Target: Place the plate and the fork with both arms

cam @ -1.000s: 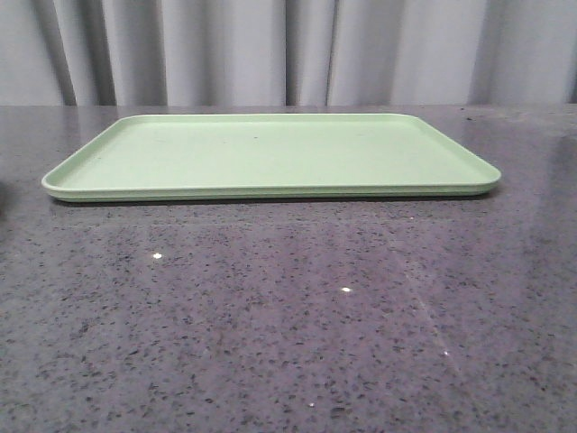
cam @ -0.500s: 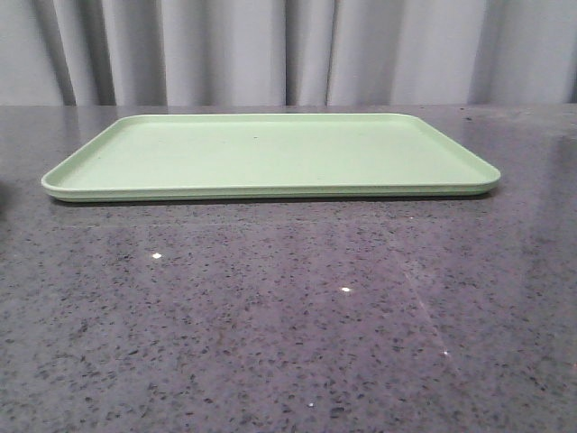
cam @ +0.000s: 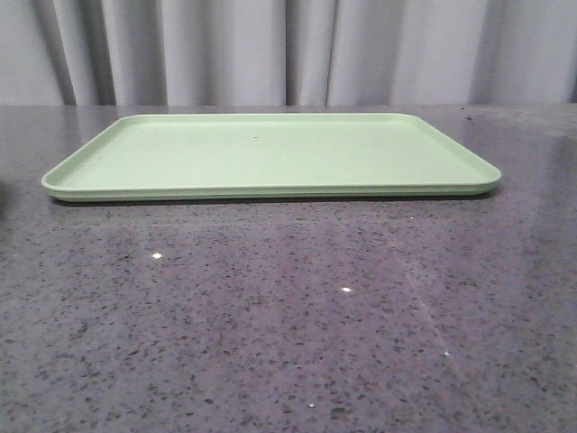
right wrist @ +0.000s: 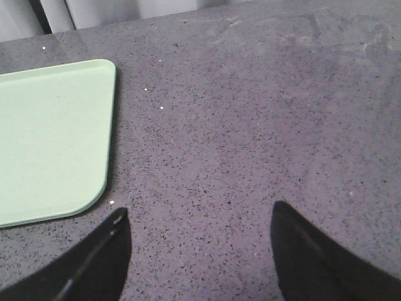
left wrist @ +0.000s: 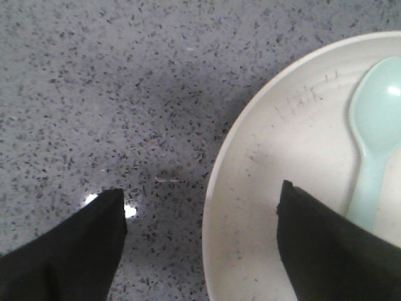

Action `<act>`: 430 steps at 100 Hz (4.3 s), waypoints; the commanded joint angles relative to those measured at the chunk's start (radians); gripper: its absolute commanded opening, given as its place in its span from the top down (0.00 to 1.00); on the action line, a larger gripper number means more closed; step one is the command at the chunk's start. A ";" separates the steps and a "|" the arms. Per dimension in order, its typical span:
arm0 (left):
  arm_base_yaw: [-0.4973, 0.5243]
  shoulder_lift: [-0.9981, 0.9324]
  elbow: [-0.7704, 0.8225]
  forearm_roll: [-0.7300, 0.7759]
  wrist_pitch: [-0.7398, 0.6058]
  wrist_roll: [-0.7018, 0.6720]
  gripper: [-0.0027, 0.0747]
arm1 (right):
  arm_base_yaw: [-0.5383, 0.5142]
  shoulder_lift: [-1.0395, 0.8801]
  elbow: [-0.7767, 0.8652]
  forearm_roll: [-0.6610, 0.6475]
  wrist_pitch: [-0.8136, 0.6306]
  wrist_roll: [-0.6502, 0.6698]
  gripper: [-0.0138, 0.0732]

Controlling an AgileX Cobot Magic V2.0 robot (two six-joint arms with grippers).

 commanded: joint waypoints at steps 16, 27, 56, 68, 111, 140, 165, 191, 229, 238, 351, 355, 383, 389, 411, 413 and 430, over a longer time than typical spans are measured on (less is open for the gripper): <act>0.001 0.061 -0.034 -0.033 -0.033 0.041 0.33 | 0.001 0.010 -0.033 -0.009 -0.065 -0.001 0.28; 0.001 0.086 -0.035 -0.033 -0.039 0.041 0.33 | 0.001 0.010 -0.033 -0.009 -0.065 -0.001 0.28; 0.001 0.115 -0.043 -0.033 -0.043 0.042 0.52 | 0.001 0.010 -0.033 -0.010 -0.066 -0.001 0.28; 0.001 0.115 -0.043 -0.034 -0.041 0.042 0.74 | 0.001 0.010 -0.033 -0.010 -0.066 -0.001 0.28; 0.001 0.110 -0.044 -0.039 0.026 0.042 0.99 | 0.001 0.010 -0.033 -0.010 -0.066 -0.001 0.28; 0.001 0.044 -0.067 -0.077 0.051 0.042 0.99 | 0.001 0.010 -0.033 -0.010 -0.066 -0.001 0.28; 0.001 -0.030 -0.144 -0.171 0.074 0.064 0.99 | 0.001 0.010 -0.033 -0.010 -0.066 -0.001 0.28; 0.001 -0.051 -0.255 -0.234 0.095 0.066 0.99 | 0.001 0.010 -0.033 -0.010 -0.066 -0.001 0.28; -0.173 0.051 -0.330 -0.403 -0.017 0.081 0.99 | 0.001 0.010 -0.033 -0.010 -0.064 -0.001 0.28; -0.263 0.101 -0.344 -0.407 -0.076 0.047 0.99 | 0.001 0.010 -0.033 -0.010 -0.064 -0.001 0.28; -0.608 0.515 -0.499 -0.528 -0.257 -0.044 0.99 | 0.001 0.010 -0.033 -0.010 -0.058 -0.001 0.28; -0.608 0.522 -0.499 -0.530 -0.247 -0.044 0.99 | 0.001 0.010 -0.033 -0.010 -0.058 -0.001 0.28; -0.608 0.532 -0.499 -0.536 -0.237 -0.044 0.76 | 0.001 0.010 -0.033 -0.010 -0.058 -0.001 0.28; -0.608 0.532 -0.499 -0.536 -0.235 -0.044 0.67 | 0.001 0.010 -0.033 -0.010 -0.058 -0.001 0.28; -0.608 0.521 -0.499 -0.528 -0.232 -0.044 0.59 | 0.001 0.010 -0.033 -0.010 -0.065 -0.001 0.28; -0.608 0.518 -0.499 -0.523 -0.235 -0.044 0.59 | 0.001 0.010 -0.033 -0.010 -0.065 -0.001 0.28; -0.608 0.454 -0.499 -0.417 -0.222 -0.044 0.59 | 0.002 0.010 -0.041 -0.009 -0.052 -0.001 0.28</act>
